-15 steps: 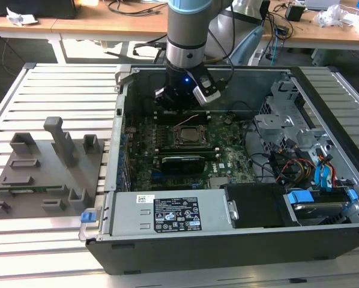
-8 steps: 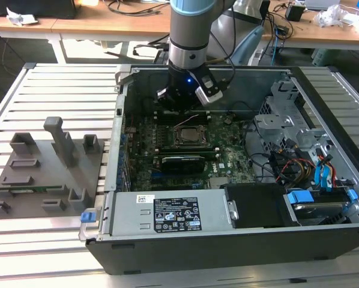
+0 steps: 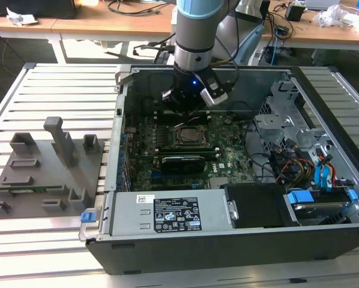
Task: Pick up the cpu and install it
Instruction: 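Install the first cpu locking lever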
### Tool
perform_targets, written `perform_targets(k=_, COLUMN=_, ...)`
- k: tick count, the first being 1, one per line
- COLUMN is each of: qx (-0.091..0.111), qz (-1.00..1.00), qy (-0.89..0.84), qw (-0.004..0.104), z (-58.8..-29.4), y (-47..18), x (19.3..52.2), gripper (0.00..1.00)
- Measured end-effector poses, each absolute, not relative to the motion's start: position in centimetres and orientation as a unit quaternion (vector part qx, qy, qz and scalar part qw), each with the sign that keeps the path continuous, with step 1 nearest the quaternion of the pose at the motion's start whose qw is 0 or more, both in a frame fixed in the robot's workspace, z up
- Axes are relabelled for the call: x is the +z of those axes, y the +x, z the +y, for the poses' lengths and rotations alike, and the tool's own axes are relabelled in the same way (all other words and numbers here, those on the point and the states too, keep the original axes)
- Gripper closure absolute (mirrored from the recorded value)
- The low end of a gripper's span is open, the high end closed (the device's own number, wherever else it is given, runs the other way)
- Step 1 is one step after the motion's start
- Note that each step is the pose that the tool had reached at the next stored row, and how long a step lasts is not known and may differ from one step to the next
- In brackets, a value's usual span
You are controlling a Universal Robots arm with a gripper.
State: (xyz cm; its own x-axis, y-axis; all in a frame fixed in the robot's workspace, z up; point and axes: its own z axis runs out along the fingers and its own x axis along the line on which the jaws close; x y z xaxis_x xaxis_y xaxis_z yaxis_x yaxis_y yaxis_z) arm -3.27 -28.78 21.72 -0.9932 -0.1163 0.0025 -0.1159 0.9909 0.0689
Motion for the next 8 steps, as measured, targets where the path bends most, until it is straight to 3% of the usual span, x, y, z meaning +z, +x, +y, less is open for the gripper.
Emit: perform_targets(k=8, qx=-0.034, qz=-0.998, qy=0.058, qw=0.004, z=-28.78, y=-2.86, x=21.11, gripper=0.89)
